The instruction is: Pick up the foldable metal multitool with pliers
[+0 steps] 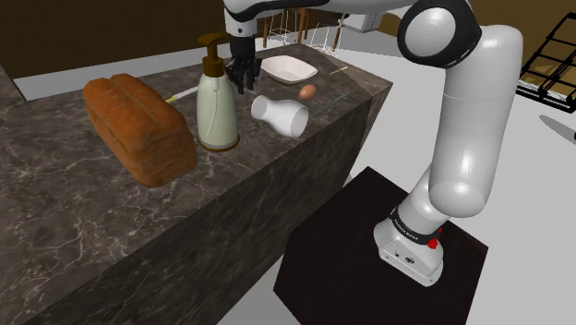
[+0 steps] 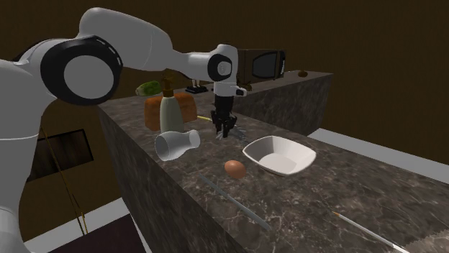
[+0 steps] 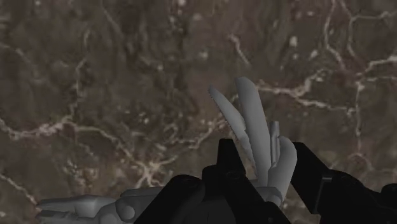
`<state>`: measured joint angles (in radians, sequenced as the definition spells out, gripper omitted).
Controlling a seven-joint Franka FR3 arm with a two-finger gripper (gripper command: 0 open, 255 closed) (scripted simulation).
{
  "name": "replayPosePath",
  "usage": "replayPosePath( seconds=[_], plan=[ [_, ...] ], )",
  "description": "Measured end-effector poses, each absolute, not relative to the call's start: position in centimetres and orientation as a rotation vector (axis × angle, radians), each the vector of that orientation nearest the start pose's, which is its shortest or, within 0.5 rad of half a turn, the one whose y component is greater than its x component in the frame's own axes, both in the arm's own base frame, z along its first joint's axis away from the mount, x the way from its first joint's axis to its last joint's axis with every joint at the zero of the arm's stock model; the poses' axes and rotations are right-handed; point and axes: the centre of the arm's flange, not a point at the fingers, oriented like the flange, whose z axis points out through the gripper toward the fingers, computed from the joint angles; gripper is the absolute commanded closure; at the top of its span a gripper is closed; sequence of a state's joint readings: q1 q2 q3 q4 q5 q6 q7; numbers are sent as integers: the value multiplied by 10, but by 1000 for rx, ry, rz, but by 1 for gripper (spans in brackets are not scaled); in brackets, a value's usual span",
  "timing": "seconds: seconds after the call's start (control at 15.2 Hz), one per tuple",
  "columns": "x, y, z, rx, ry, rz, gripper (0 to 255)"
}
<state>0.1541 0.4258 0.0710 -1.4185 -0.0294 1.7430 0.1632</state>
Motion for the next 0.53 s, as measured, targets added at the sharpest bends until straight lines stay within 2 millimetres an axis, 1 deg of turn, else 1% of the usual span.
replayPosePath(
  seconds=[0.53],
  plan=[
    [659, 140, 488, -3155, -100, 155, 255]
  ],
)
